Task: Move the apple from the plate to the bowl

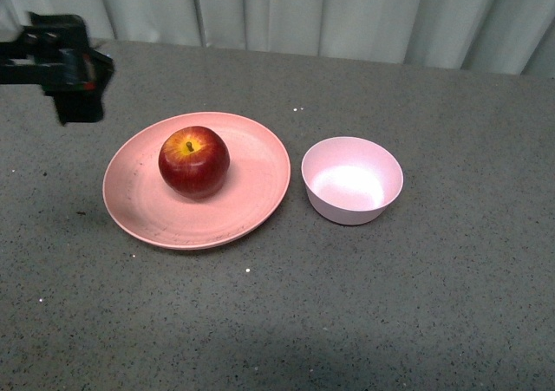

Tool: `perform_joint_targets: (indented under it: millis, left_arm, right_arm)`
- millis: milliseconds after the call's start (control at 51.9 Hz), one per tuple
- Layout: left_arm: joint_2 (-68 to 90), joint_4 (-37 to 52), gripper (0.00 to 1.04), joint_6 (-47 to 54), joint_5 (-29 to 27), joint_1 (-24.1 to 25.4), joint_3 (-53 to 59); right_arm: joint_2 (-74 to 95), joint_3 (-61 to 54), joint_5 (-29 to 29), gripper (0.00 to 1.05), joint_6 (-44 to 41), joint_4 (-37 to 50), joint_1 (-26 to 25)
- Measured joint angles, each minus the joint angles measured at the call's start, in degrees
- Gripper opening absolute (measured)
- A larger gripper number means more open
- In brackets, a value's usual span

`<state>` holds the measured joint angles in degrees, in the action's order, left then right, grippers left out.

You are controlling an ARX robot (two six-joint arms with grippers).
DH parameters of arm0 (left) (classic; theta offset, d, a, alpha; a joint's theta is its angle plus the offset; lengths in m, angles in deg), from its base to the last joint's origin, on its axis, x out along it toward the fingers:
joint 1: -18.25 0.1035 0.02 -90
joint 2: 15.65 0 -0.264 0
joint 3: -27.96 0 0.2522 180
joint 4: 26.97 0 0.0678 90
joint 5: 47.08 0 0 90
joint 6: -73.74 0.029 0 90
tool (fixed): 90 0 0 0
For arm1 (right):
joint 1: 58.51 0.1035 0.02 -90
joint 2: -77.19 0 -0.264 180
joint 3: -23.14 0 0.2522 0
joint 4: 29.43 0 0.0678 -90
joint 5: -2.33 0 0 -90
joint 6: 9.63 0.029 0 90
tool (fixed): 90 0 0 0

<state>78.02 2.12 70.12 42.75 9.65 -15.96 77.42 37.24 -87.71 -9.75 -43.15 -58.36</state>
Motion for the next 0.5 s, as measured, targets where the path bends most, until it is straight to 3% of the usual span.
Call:
perform_joint_targets:
  millis: [501]
  left_arm:
    - [19.98,-7.85,0.98,4.9,0.31,-5.7,-19.02]
  right_arm:
    - [0.0,0.0,0.0,0.95,0.0,0.0,0.0]
